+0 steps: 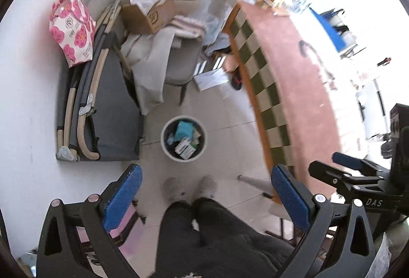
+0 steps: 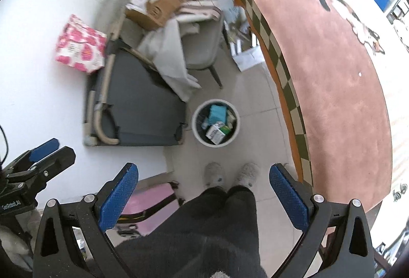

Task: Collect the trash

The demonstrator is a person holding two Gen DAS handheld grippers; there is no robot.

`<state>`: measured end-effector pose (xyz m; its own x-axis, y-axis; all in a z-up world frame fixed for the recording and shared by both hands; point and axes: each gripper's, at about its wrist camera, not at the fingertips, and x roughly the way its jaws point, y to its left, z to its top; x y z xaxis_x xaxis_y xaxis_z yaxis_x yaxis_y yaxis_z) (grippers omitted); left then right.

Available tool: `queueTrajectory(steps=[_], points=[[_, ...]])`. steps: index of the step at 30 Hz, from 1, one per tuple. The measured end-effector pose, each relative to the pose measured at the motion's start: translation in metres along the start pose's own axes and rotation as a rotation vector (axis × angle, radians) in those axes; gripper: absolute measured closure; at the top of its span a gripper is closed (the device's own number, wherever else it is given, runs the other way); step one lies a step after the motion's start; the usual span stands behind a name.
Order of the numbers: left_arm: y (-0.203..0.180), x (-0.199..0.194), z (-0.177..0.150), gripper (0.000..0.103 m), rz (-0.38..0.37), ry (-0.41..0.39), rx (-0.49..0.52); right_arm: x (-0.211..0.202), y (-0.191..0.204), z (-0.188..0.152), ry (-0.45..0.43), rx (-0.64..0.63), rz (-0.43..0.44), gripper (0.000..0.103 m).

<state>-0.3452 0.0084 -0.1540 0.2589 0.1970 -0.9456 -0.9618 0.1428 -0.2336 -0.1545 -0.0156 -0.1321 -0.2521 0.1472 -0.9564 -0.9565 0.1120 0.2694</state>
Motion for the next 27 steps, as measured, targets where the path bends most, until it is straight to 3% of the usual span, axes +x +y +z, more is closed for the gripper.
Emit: queueTrajectory(steps=[8,12,27], points=[[-0.014,-0.062,-0.013,0.000,-0.094,-0.087,-0.014,-0.077,0.014,-0.014,-0.054,-0.048,0.091,0.000],[-0.018,-0.079,-0.020,0.000,-0.109,-0.111,-0.021,-0.098,0.022,-0.018,-0.078,-0.085,0.098,0.000],[-0.025,-0.104,-0.031,0.000,-0.112,-0.153,-0.030,-0.117,0.032,-0.021,-0.078,-0.119,0.141,0.000]])
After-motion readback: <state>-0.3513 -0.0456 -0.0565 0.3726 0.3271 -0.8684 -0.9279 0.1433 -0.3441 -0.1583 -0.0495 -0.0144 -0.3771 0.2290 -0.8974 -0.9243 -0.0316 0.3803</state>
